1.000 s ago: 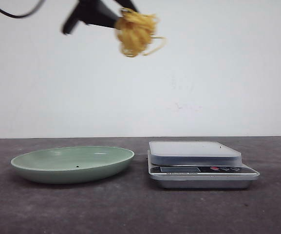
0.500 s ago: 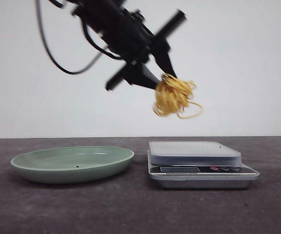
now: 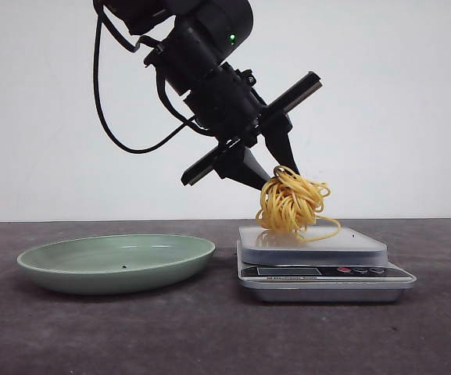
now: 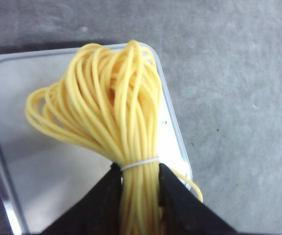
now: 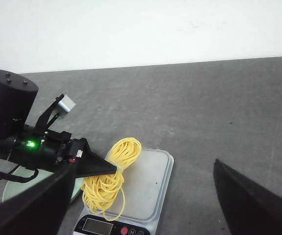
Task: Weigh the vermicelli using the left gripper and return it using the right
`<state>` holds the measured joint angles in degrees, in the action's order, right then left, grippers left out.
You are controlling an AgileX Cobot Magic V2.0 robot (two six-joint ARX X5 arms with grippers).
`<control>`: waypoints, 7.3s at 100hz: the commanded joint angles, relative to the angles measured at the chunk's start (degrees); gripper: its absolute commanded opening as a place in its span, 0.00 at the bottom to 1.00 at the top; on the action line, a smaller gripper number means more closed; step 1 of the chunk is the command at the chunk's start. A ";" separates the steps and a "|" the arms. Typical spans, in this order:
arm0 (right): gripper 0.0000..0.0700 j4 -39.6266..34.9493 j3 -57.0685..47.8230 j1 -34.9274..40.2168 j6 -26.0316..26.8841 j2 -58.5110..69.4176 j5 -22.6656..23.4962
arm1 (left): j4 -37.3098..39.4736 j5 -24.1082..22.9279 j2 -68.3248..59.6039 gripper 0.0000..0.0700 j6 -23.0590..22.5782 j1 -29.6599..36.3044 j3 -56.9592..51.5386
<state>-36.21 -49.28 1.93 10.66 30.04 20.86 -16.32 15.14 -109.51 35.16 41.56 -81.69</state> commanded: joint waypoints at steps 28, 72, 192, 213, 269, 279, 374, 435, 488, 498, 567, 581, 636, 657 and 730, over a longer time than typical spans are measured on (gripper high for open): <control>0.80 -0.02 -1.11 0.15 -0.59 0.17 0.17 | 1.31 2.10 -0.63 0.51 -4.50 0.17 -3.15; 0.80 -2.05 -1.11 0.15 -0.66 0.17 0.15 | -13.97 -11.08 23.30 0.50 -21.40 -4.87 -6.19; 0.80 -2.38 -1.11 0.42 -2.29 0.20 3.48 | -55.69 -33.09 101.31 0.50 -12.96 -7.96 16.83; 0.80 -1.33 -1.73 2.99 -1.57 1.27 3.69 | -54.53 -32.65 102.88 0.50 -12.15 -8.33 22.91; 0.78 -5.66 -19.15 19.30 2.62 34.91 -7.21 | -53.13 -32.63 102.88 0.50 -13.07 -8.33 23.08; 0.78 -3.43 -19.19 21.18 3.69 42.01 -8.00 | -53.13 -32.65 102.88 0.50 -13.07 -8.33 23.08; 0.69 7.80 -20.61 21.92 7.39 68.85 -10.51 | -56.57 -32.65 102.88 0.50 -13.05 -8.33 23.08; 0.14 4.76 -20.61 23.21 9.75 68.87 -10.51 | -56.59 -32.63 102.88 0.50 -13.05 -8.33 23.08; 0.00 6.60 -21.53 24.87 11.21 62.42 -12.31 | -57.37 -32.68 102.88 0.50 -13.03 -8.33 23.08; 0.00 7.48 -22.38 26.03 11.23 58.42 -11.47 | -57.37 -32.68 102.88 0.50 -13.03 -8.33 23.08; 0.00 16.02 -46.05 38.56 18.49 64.48 -7.26 | -57.16 -33.16 102.88 0.50 -13.05 -8.33 23.08; 0.00 15.82 -46.73 38.56 19.67 70.34 -7.34 | -57.18 -33.16 102.88 0.50 -13.03 -8.33 23.08; 0.00 13.46 -46.73 41.90 23.65 90.49 -6.08 | -57.16 -35.08 102.88 0.50 -13.05 -8.33 23.08; 0.00 12.96 -46.73 44.65 26.38 91.06 -13.57 | -57.20 -35.08 102.88 0.50 -13.07 -8.33 23.08; 0.22 7.50 -46.71 47.93 32.50 91.03 -28.44 | -57.40 -35.12 102.88 0.50 -13.46 -8.33 23.08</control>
<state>-28.88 -94.76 48.99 42.33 120.38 -7.27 -74.02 -19.62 -6.55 22.22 33.01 -57.82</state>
